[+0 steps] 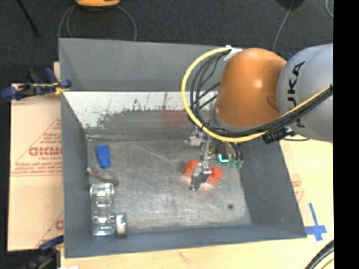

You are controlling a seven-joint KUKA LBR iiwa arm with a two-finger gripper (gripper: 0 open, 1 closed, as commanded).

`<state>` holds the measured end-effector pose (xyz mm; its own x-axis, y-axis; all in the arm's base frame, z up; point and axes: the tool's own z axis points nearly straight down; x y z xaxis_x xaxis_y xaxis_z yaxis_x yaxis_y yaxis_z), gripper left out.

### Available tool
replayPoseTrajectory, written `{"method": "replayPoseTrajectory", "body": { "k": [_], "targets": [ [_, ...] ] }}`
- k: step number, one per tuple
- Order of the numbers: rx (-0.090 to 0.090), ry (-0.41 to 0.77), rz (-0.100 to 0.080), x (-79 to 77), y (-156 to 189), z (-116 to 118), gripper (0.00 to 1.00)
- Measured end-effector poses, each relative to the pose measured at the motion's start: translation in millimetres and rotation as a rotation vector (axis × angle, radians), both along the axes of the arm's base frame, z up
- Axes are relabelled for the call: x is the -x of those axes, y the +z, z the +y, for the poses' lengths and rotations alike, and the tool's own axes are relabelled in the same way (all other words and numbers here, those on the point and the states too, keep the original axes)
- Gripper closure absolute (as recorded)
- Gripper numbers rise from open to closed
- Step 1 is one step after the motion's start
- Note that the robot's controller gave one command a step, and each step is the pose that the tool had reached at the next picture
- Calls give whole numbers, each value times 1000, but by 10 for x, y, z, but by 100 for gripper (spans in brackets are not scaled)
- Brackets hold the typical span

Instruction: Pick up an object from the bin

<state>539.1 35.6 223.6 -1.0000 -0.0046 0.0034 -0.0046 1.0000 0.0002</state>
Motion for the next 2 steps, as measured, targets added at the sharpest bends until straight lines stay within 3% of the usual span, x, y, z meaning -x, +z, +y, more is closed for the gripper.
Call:
{"method": "replayPoseTrajectory", "body": {
  "k": [1,2],
  "targets": [
    [1,-90,0,-189,-1305,-822,0],
    [0,-88,-10,-217,-1248,-802,100]
  ]
}}
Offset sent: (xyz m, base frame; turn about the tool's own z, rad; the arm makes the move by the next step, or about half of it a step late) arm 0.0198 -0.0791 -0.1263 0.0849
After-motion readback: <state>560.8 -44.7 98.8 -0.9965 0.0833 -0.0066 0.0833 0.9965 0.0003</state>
